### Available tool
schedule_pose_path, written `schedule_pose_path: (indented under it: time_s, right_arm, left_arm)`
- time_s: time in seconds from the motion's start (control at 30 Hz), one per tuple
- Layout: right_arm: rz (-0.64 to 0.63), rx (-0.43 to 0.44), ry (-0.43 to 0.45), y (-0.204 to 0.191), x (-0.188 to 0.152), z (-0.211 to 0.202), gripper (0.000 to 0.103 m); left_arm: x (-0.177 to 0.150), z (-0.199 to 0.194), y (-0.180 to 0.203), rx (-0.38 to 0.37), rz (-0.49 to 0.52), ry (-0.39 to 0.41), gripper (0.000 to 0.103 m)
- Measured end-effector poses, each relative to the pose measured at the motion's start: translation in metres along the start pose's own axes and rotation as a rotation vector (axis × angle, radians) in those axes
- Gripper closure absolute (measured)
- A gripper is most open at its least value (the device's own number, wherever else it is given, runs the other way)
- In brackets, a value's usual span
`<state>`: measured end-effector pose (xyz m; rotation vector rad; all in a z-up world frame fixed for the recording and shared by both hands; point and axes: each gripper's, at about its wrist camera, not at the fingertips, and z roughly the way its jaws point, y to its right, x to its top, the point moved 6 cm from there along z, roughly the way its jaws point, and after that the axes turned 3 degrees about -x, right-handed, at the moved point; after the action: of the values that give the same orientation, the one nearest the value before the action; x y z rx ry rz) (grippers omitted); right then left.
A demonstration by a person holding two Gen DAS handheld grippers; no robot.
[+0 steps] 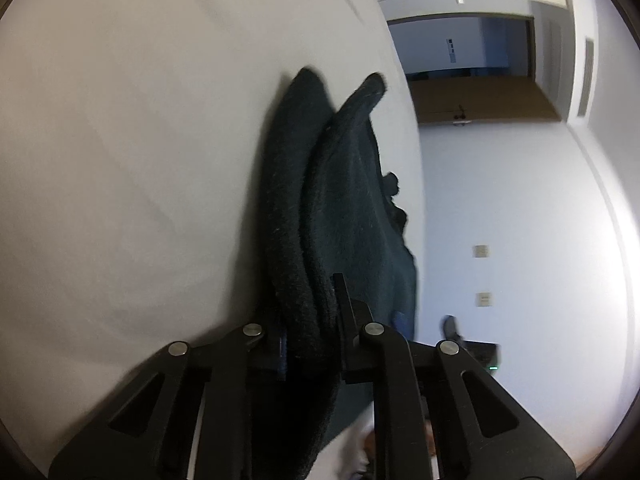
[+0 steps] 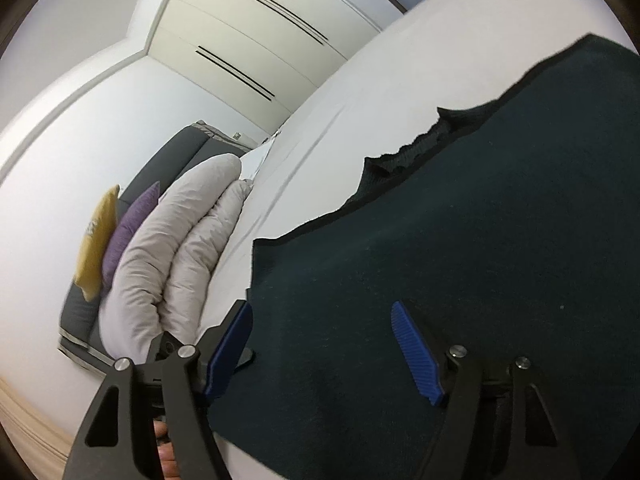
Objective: Fold small clothes
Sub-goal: 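Fold the lifted edge over with the left gripper while the right gripper presses the sweater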
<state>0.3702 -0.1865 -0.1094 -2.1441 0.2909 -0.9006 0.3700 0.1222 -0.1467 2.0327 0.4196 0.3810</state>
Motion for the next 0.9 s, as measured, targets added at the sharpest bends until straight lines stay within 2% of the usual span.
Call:
schedule_pose_path:
  time_s: [0.07,0.13,0.23,0.3,0.33,0.4,0.53,0.73,0.77,0.8,0.83,0.9]
  right_arm:
    - [0.018,0.025,-0.015,0.0,0.005,-0.007,0.028]
    - [0.035,0.051,-0.043,0.001,0.012,-0.014,0.027]
    - [0.04,0.087,-0.066,0.0,0.026,-0.022,0.022]
    - [0.063,0.141,-0.114,-0.002,0.037,-0.021,0.02]
    - [0.083,0.183,-0.165,-0.003,0.042,-0.017,0.018]
    - [0.1,0.213,-0.248,-0.002,0.047,-0.006,0.018]
    - [0.097,0.221,-0.303,0.003,0.055,0.007,0.016]
    - [0.158,0.238,-0.373,0.008,0.051,0.033,0.017]
    - [0.15,0.233,-0.376,0.005,0.05,0.036,0.019]
    - [0.139,0.23,-0.383,0.002,0.049,0.039,0.029]
    - [0.121,0.225,-0.397,-0.001,0.047,0.043,0.048]
    - [0.051,0.157,-0.42,-0.004,0.044,0.049,0.074]
  left_arm:
    - [-0.002,-0.001,0.019,0.055,0.06,0.019,0.088]
    - [-0.007,0.002,0.054,0.112,0.159,0.047,0.088]
    - [-0.027,0.014,0.109,0.229,0.351,0.084,0.088]
    - [-0.051,0.043,0.136,0.321,0.483,0.092,0.088]
    - [-0.059,0.052,0.141,0.347,0.513,0.094,0.088]
    - [-0.082,0.077,0.146,0.427,0.594,0.103,0.088]
    - [-0.111,0.099,0.145,0.514,0.677,0.12,0.088]
    - [-0.122,0.103,0.153,0.615,0.792,0.155,0.088]
    - [-0.124,0.105,0.154,0.635,0.812,0.156,0.088]
    - [-0.129,0.111,0.155,0.658,0.834,0.157,0.088]
    - [-0.133,0.117,0.157,0.673,0.848,0.157,0.088]
    - [-0.141,0.125,0.161,0.702,0.876,0.157,0.088]
